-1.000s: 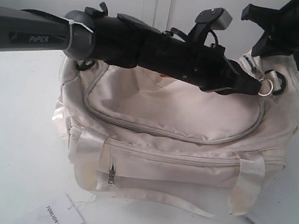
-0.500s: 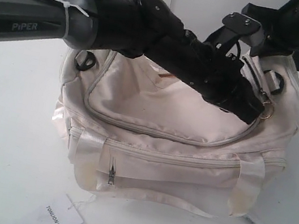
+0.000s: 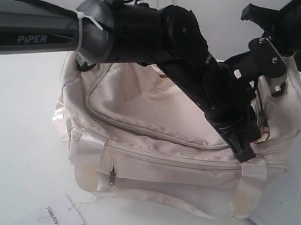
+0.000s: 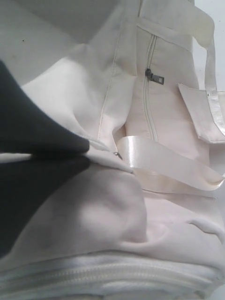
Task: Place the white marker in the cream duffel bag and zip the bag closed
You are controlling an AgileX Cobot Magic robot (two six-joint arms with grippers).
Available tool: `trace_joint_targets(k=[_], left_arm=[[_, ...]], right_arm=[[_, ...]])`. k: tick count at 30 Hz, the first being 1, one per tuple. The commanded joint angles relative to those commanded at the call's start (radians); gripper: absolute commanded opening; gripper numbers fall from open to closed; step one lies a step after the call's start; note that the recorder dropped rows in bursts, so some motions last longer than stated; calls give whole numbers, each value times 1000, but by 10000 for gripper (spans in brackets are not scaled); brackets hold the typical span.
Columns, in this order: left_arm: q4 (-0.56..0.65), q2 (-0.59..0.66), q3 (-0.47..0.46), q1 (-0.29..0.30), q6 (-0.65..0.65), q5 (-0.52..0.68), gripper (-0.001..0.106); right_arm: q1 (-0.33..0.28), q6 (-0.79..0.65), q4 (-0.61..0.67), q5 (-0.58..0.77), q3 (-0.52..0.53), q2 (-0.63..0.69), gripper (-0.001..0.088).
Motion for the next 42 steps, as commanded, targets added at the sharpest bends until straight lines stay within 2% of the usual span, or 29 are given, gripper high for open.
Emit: trace_joint_targets(k=[14,22,26,28,33,35,42], left_arm=[[24,0,0,-5,0,-2,0],[135,0,0,-5,2,0,0],[147,0,0,-5,2,0,0],[147,0,0,-5,2,0,0],[147,0,0,-5,2,0,0],[147,0,0,-5,2,-2,0],[147,0,0,-5,2,-2,0]], right_arm=[[0,0,0,20,0,0,0],[0,30,0,55,0,0,0],[0,33,0,67,0,0,8],[0,32,2,73,0,0,51],[0,32,10,101,0,-6,241],[0,35,10,111,0,-15,291],[0,31,-4,215,0,-98,308]])
